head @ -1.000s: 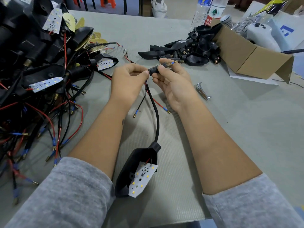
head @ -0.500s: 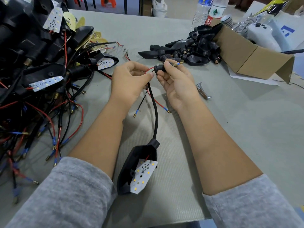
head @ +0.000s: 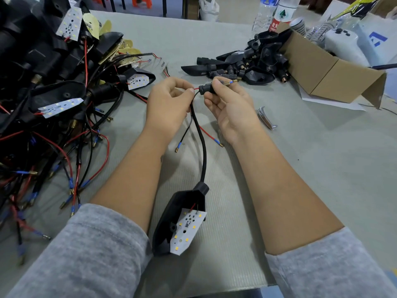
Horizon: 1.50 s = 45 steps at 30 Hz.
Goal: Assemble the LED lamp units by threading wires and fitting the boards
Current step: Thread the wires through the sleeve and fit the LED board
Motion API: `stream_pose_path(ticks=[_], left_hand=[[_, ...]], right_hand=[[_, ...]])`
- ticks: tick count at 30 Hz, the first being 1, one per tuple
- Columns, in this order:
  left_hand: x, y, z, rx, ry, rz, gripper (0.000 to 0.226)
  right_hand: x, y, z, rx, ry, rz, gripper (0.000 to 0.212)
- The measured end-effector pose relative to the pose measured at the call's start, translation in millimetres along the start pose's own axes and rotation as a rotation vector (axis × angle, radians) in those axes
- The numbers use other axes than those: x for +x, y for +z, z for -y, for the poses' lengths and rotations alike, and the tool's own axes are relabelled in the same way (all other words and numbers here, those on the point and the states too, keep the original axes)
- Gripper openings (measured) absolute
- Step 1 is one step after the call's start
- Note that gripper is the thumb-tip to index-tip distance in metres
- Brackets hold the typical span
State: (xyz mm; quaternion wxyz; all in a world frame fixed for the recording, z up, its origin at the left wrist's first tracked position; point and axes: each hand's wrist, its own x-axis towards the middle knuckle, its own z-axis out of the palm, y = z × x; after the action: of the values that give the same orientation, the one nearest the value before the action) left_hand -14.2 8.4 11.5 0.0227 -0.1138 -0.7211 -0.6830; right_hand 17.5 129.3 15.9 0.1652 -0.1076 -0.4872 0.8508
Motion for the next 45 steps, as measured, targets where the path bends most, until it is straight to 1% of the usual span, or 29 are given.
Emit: stream_pose_path(ticks=[9, 13, 17, 20, 24, 27, 29, 33, 37, 39, 42, 45], left_hand=[[0.4, -0.8, 1.8, 0.064, 0.057, 0.008, 0.014], [-2.2, 0.5, -1.2, 0.050, 0.047, 0.034, 0.008], [-3.1, 0.4, -3.4, 0.038, 0.030, 0.048, 0.012], [-1.6, -0.9, -2.6, 0.050, 0.015, 0.049, 0.014], [0.1, -1.3, -1.3, 0.047, -0.003, 0.044, 0.015], [0.6, -0.6, -0.5, 0.031, -0.020, 0.008, 0.006], [0.8, 0.3, 0.5, 0.044, -0.021, -0.004, 0.010], [-0.5, 1.4, 0.7, 0.102, 0.007, 0.041, 0.011], [-0.9, 0.9, 1.2, 0.133, 0.036, 0.054, 0.017], [-1.4, 1.5, 0.4, 0.130, 0.036, 0.057, 0.015], [-2.2, 1.6, -0.7, 0.119, 0.026, 0.066, 0.005], [-3.7, 1.4, -1.9, 0.112, 0.010, 0.108, 0.009]], right_hand=[[-0.3, -0.5, 0.7, 0.002, 0.002, -0.012, 0.010], [-1.0, -0.8, 2.2, -0.028, 0.003, -0.009, 0.012], [-1.9, 0.2, 1.8, -0.092, -0.020, -0.002, 0.018], [-3.6, 1.4, 0.7, -0.141, -0.050, 0.018, 0.013], [-4.5, 2.2, 0.9, -0.117, -0.054, 0.020, 0.008], [-3.9, 2.5, -0.4, -0.100, -0.059, -0.013, 0.009], [-2.7, 2.2, -0.9, -0.062, -0.054, -0.038, 0.011], [-1.2, -0.4, 0.5, 0.004, -0.034, -0.049, 0.011], [-2.5, 0.0, -0.6, -0.063, -0.031, 0.001, 0.008], [-2.7, 0.7, -1.1, -0.084, -0.034, 0.014, 0.008], [-1.4, 0.1, -1.2, -0.065, -0.033, 0.005, 0.006], [0.9, -1.0, -0.7, 0.006, -0.027, -0.027, 0.008]])
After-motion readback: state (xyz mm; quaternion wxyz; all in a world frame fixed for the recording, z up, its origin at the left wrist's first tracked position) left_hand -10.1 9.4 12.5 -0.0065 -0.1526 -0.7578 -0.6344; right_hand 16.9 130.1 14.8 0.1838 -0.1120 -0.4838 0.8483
